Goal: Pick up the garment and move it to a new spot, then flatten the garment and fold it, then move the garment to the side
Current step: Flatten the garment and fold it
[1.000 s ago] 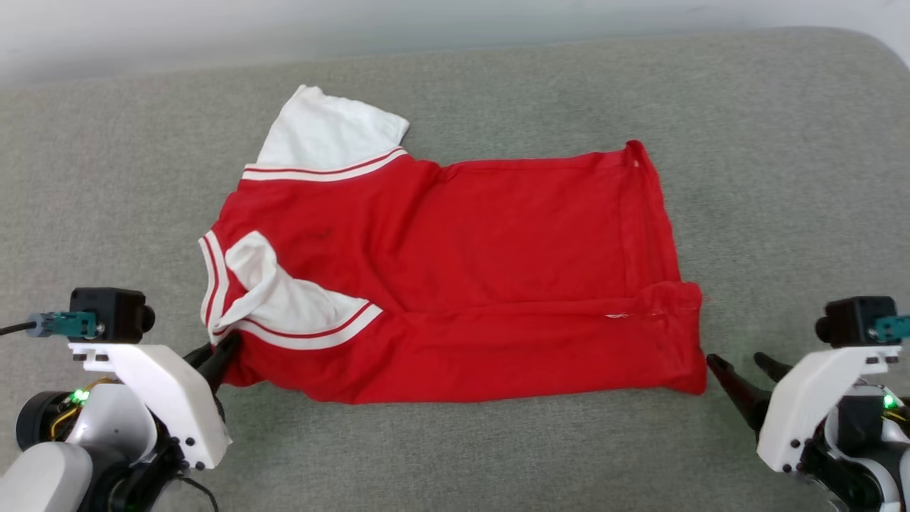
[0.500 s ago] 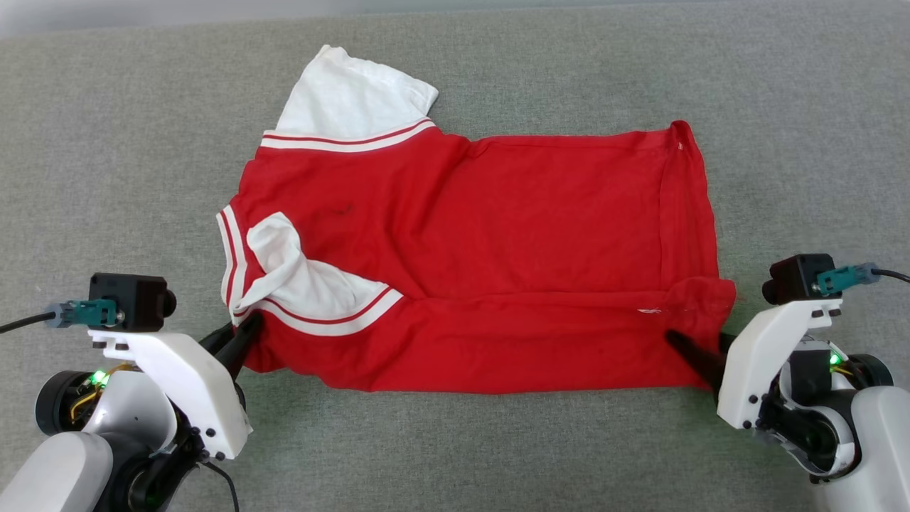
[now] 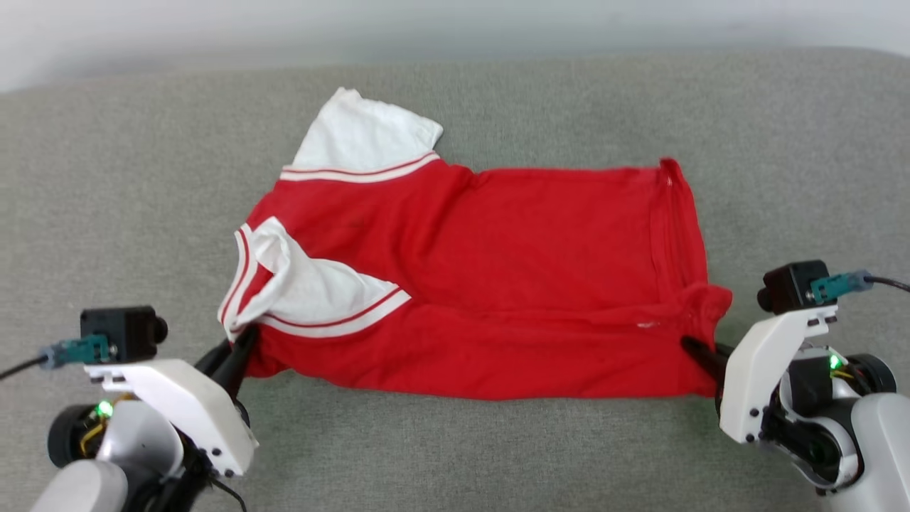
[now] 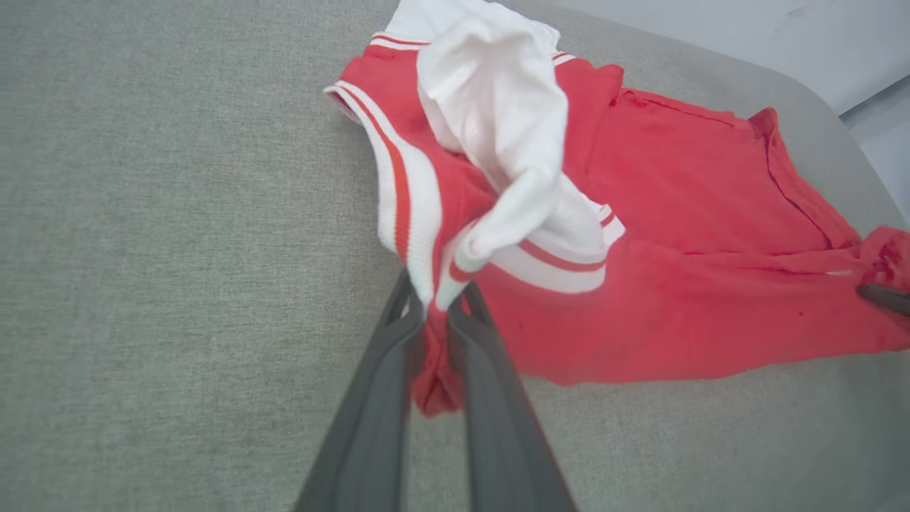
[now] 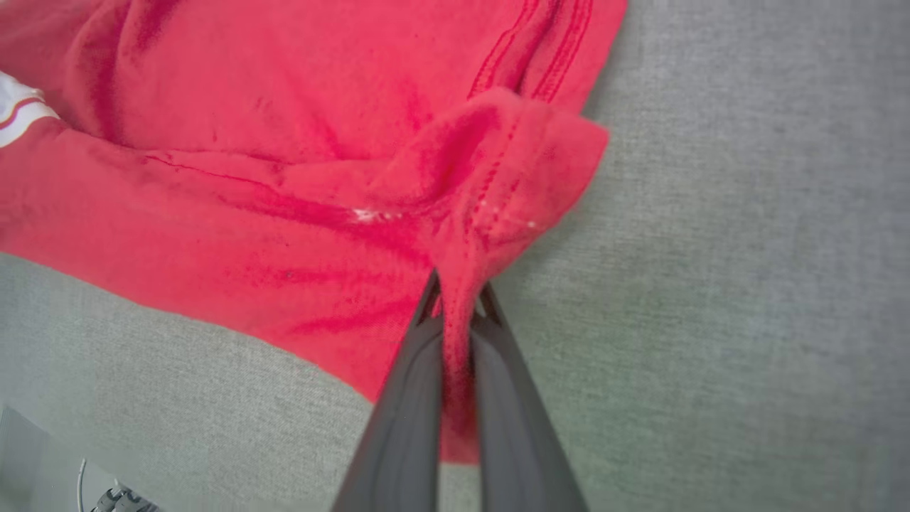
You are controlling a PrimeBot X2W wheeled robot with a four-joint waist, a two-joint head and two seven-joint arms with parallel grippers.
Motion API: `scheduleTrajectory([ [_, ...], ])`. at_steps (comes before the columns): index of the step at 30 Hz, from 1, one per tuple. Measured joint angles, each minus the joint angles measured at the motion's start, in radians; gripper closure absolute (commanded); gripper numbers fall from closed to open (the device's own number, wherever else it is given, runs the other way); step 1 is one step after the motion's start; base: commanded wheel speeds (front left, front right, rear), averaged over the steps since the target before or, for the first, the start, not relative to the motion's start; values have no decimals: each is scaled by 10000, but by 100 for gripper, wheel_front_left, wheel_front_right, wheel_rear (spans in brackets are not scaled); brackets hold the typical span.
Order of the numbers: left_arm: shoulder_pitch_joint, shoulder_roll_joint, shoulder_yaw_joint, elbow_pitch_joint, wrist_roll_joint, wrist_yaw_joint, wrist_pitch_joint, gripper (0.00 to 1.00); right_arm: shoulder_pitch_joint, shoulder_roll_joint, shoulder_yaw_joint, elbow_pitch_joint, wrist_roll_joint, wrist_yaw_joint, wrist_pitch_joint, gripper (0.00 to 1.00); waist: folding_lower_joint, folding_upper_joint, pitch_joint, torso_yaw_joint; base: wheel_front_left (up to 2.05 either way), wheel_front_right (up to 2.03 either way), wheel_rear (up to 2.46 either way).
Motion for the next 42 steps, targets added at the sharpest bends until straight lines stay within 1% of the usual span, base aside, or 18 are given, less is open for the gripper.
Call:
scheduleTrajectory([
  [7,862,-217,-121,-146,-13,370,-140,100,719,-132,-144,-522,-36,2,261,100,0,0,-751,97,0,0,0],
  [13,1713,-274,-188,-71,-268,637,65,100,1501,-92,-445,-848,-84,0,570,100,-1,0,-1209,134,0,0,0],
  [16,1839,-476,-382,242,-610,474,228,100,1732,23,-470,-717,-157,0,627,100,0,0,-1227,122,0,0,0],
  [17,1835,-587,-433,412,-725,397,293,100,1748,115,-460,-663,-136,0,537,78,-1,0,-1221,111,0,0,0],
  [18,1828,-677,-483,606,-819,343,307,100,1768,153,-437,-573,-169,0,430,0,-1,0,-1210,103,0,0,0],
  [19,1810,-725,-535,800,-849,282,330,94,1793,146,-405,-456,-224,0,322,0,-1,0,-1195,99,0,0,0],
  [20,1770,-790,-535,995,-886,226,291,15,1813,155,-405,-391,-267,0,73,0,0,1,-1177,95,0,0,0],
  [21,1663,-869,-533,1175,-878,184,205,0,1809,171,-399,-351,-263,0,-169,0,-1,0,-1159,87,0,0,0],
  [23,1420,-951,-518,1406,-759,88,-86,0,1807,144,-293,-339,-384,0,-752,0,-1,0,-1136,63,0,0,0],
  [27,1169,-1018,-345,1578,-476,-79,-807,0,1807,40,-299,-506,-617,0,-2370,0,-1,0,-1197,-6,0,0,0],
  [29,1123,-997,-270,1570,-278,-71,-1133,0,1814,59,-351,-671,-667,0,-3214,0,0,0,-1263,-71,0,0,0],
  [33,863,-941,-77,1440,263,142,-1808,0,1833,226,-529,-1070,-1076,0,-4696,0,-1,0,-1421,-252,0,0,0],
  [38,276,-949,65,1321,884,385,-2506,0,1881,573,-892,-1605,-1791,0,-5812,0,-1,0,-1511,-566,0,0,0],
  [42,-712,-968,167,1377,1175,453,-2769,0,1761,907,-1210,-2015,-2184,0,-6151,0,-1,0,-1340,-790,0,0,0],
])
